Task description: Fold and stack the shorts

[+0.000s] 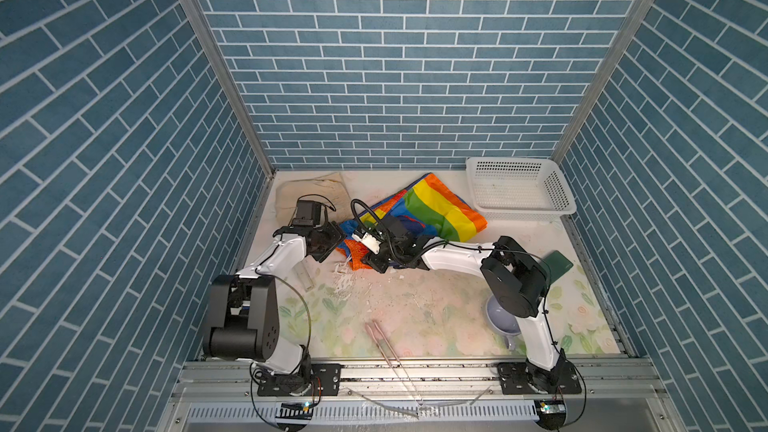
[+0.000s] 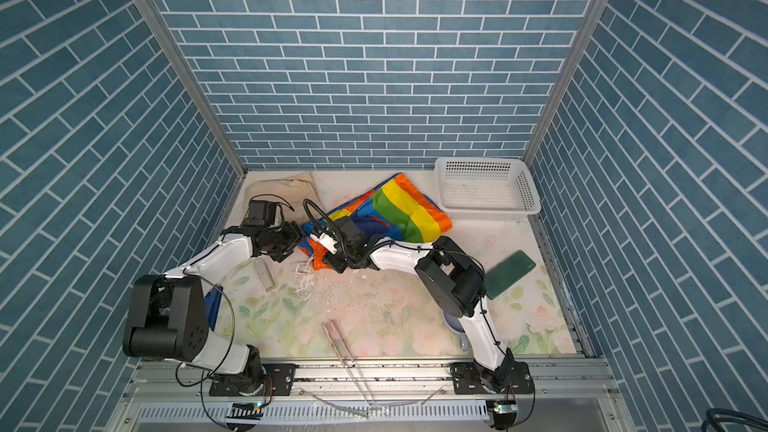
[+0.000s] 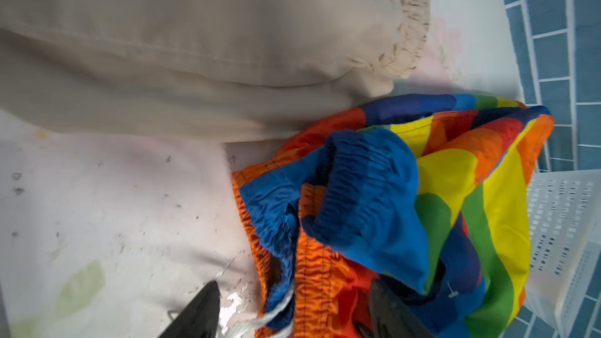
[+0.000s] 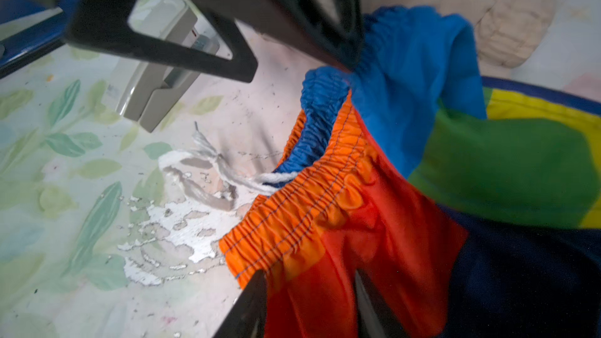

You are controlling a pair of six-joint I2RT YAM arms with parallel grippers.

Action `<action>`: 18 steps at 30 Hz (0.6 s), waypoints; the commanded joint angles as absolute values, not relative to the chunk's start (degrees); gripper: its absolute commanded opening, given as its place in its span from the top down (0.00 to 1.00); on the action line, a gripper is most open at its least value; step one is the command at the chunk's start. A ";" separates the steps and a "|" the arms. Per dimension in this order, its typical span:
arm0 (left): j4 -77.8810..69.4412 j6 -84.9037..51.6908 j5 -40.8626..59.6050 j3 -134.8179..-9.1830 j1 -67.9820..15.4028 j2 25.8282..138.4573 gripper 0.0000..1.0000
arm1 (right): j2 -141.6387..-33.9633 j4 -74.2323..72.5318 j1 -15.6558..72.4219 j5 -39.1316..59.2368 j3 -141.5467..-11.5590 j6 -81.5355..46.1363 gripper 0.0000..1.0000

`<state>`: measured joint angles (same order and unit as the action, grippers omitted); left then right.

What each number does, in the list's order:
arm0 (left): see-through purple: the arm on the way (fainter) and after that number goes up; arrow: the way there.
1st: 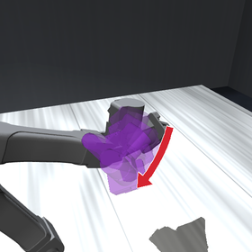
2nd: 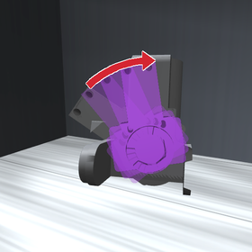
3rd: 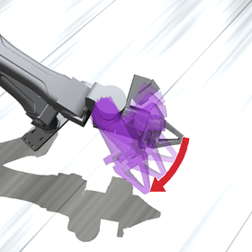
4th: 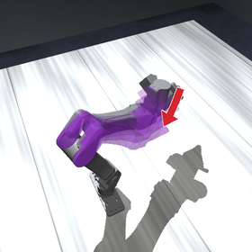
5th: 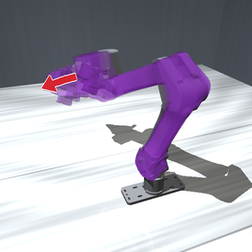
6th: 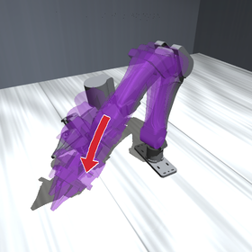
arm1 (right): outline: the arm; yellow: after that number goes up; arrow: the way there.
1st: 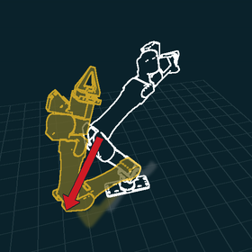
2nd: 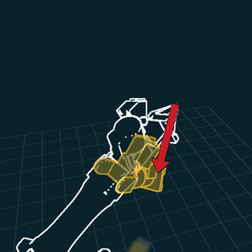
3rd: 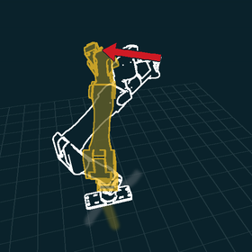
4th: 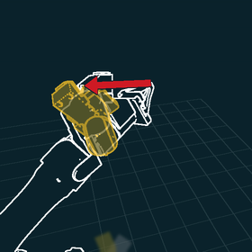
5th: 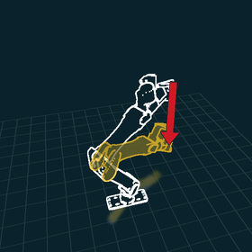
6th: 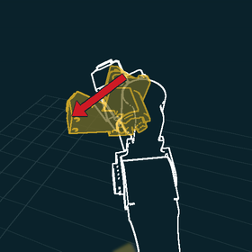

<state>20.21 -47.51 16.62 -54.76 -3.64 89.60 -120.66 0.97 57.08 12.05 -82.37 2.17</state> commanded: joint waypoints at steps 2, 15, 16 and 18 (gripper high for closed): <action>18.55 -46.77 16.68 -58.84 -3.56 92.33 0.24 | -119.94 6.11 58.54 14.37 -77.78 -3.05 0.64; 17.43 -48.14 17.65 -62.05 -3.87 96.07 0.23 | -120.15 6.44 58.71 15.91 -77.96 -6.28 1.00; 17.19 -48.18 17.80 -62.05 -3.87 96.67 0.25 | -119.83 6.10 58.69 16.20 -77.64 -6.63 1.00; 16.34 -48.34 18.44 -62.13 -3.87 97.82 0.35 | -119.07 4.99 58.66 16.96 -76.88 -7.18 1.00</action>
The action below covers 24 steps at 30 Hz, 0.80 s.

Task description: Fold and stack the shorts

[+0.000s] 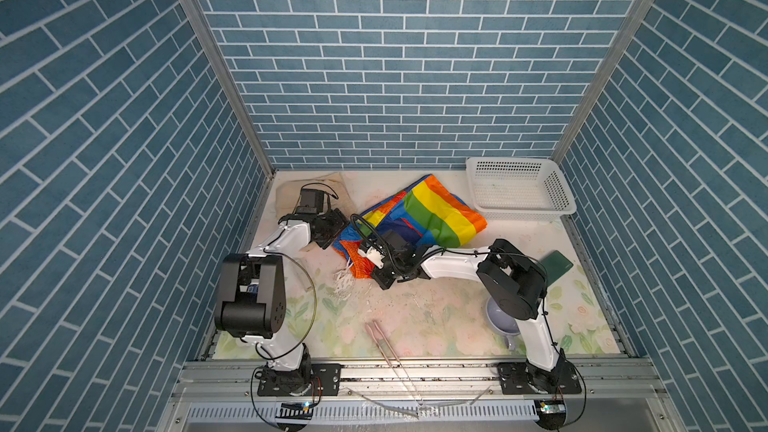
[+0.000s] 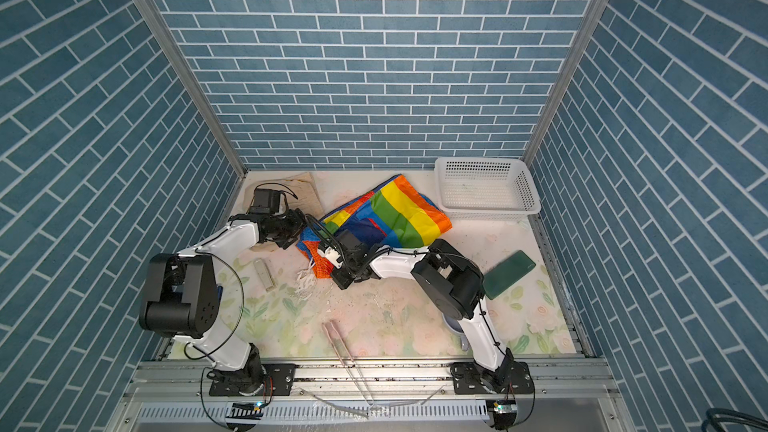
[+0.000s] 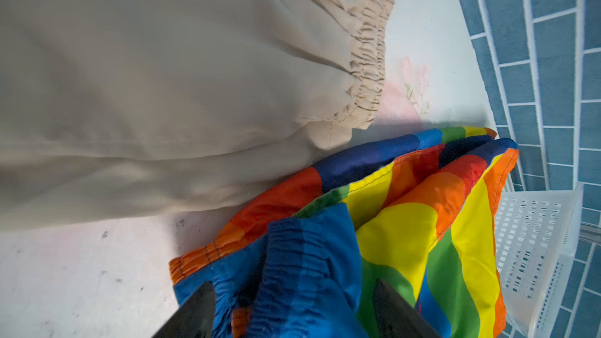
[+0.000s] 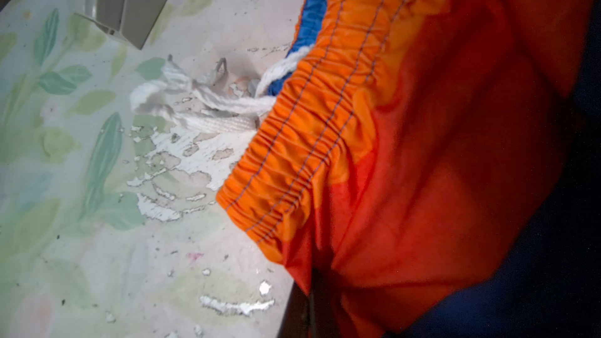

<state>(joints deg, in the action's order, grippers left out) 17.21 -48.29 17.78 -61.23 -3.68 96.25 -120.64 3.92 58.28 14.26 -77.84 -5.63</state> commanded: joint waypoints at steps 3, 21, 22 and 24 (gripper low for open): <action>15.85 -48.25 19.18 -62.73 -3.87 99.83 0.59 | -118.01 4.79 58.70 17.37 -76.07 -7.81 1.00; 17.23 -51.69 25.77 -57.09 -1.90 89.29 1.00 | -115.46 4.54 58.34 1.86 -71.51 -13.92 1.00; 17.23 -52.08 26.00 -56.75 -1.76 88.92 1.00 | -115.42 4.57 58.36 1.59 -71.18 -14.35 1.00; 16.89 -52.96 26.77 -55.57 -1.79 88.04 1.00 | -115.07 4.07 58.36 1.06 -70.43 -14.93 1.00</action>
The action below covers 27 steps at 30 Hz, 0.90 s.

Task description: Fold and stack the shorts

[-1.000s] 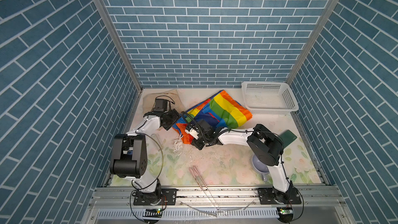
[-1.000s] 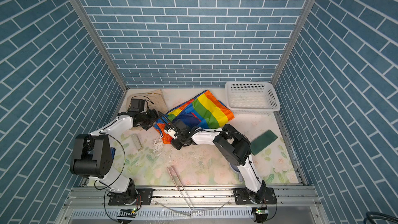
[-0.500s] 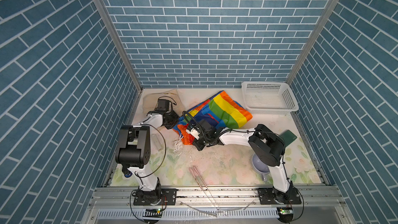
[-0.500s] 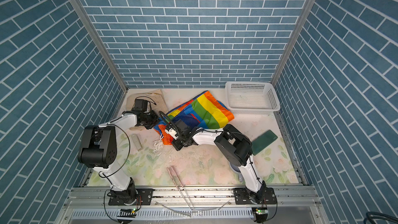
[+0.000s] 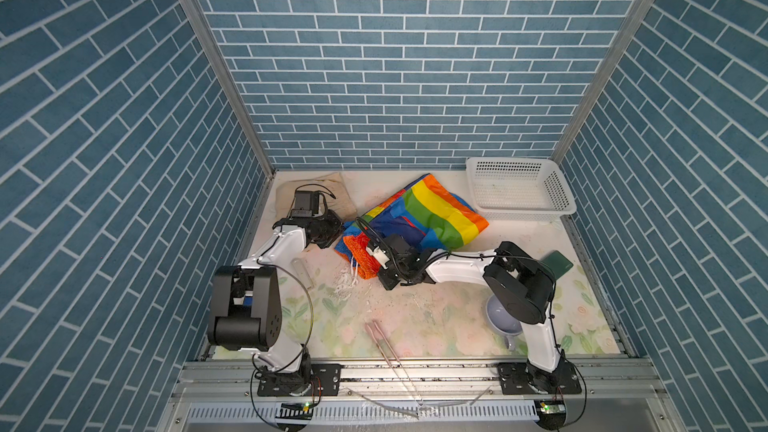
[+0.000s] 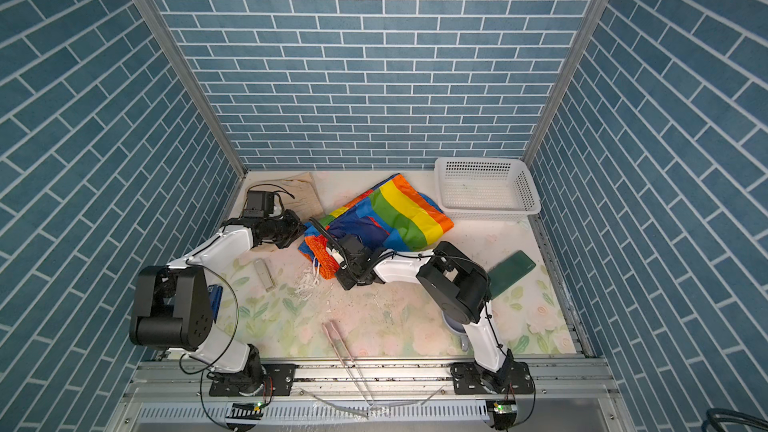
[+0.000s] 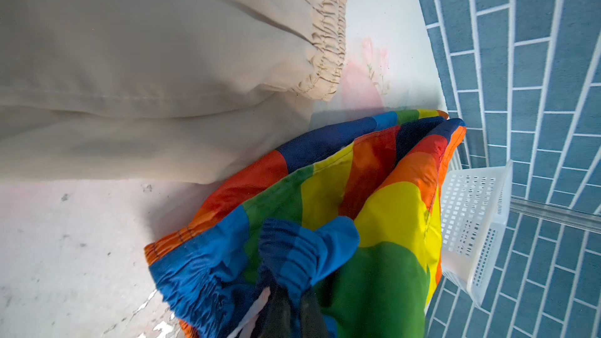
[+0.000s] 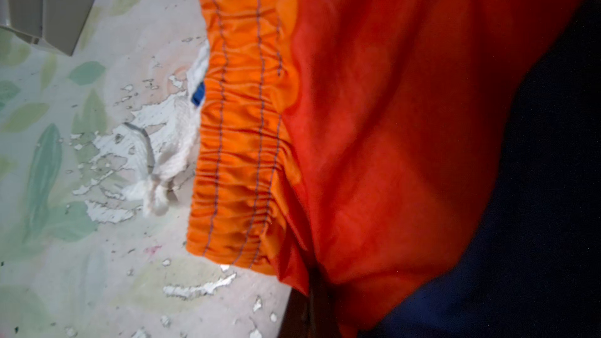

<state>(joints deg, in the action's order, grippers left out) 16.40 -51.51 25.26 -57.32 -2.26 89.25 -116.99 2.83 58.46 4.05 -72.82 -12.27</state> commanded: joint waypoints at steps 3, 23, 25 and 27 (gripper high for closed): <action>16.73 -53.24 26.23 -52.45 -1.77 85.67 1.00 | -114.75 4.72 58.36 -0.52 -70.49 -15.10 1.00; 13.01 -49.26 24.74 -44.20 5.62 90.94 0.75 | -100.95 5.36 59.56 7.92 -57.66 -17.40 1.00; 13.87 -48.69 24.90 -44.09 5.61 90.06 0.54 | -99.52 4.90 60.00 9.98 -56.79 -17.23 1.00; 15.33 -47.94 24.73 -44.29 5.62 88.57 0.40 | -98.58 4.19 60.44 12.10 -56.58 -17.08 0.97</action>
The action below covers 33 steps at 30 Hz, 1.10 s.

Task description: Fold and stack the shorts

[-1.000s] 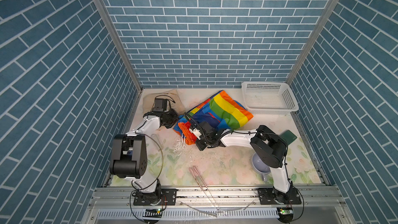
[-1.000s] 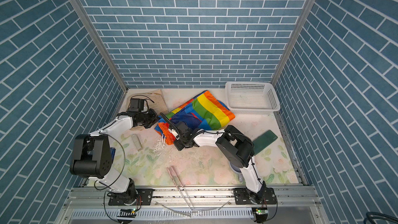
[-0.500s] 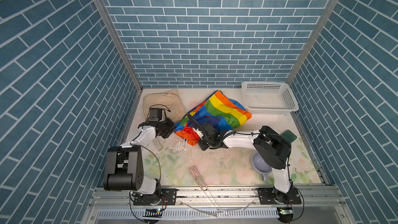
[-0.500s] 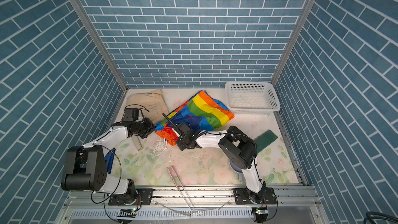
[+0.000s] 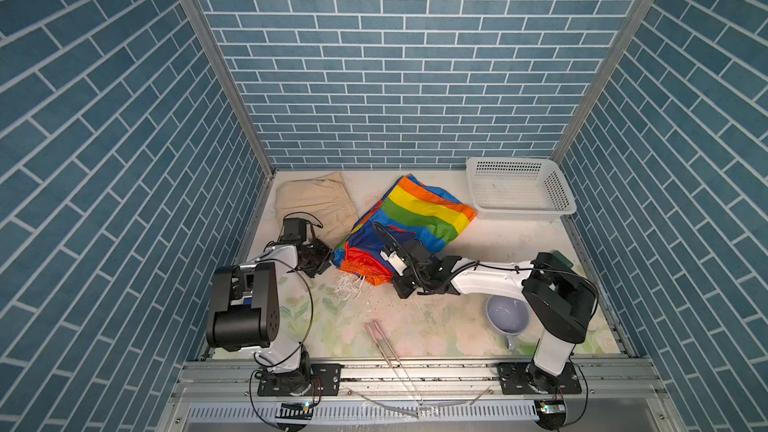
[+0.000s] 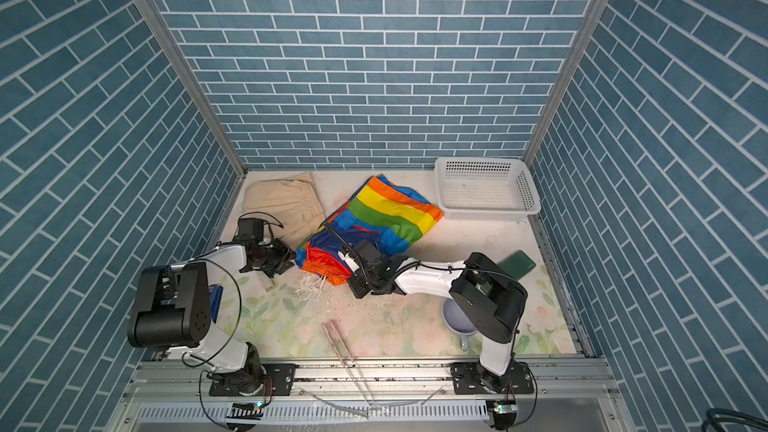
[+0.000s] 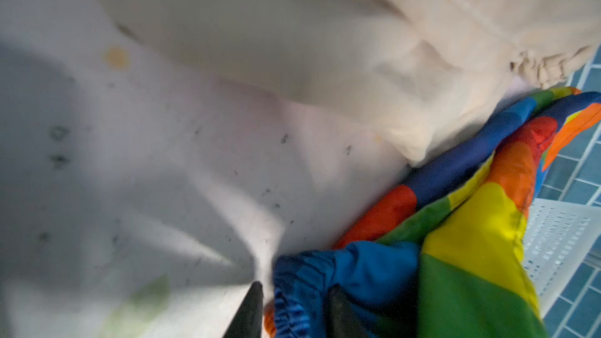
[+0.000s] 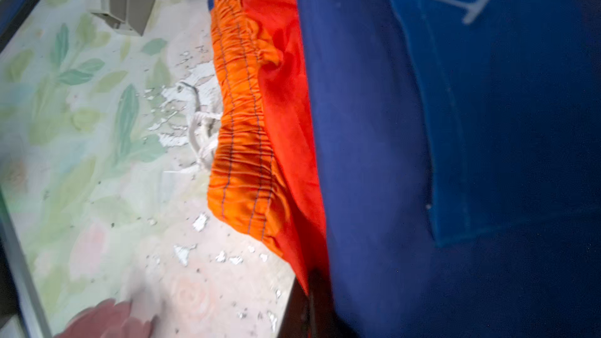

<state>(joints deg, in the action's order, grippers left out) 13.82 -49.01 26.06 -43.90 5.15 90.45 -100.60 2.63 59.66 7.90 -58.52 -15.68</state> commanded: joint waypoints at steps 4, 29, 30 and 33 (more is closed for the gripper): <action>19.34 -46.88 24.11 -43.73 5.62 82.64 0.30 | -97.76 5.32 60.91 13.56 -58.76 -16.16 0.74; 7.71 -53.36 19.07 -32.94 -13.50 78.02 0.24 | -98.62 6.86 61.42 1.94 -66.78 -10.10 0.73; 6.68 -53.48 18.92 -32.80 -13.62 79.06 0.26 | -98.49 6.28 60.88 2.56 -66.27 -10.79 0.73; 4.50 -53.75 18.55 -32.65 -13.63 81.95 0.33 | -98.36 6.11 59.24 3.82 -65.72 -12.70 0.73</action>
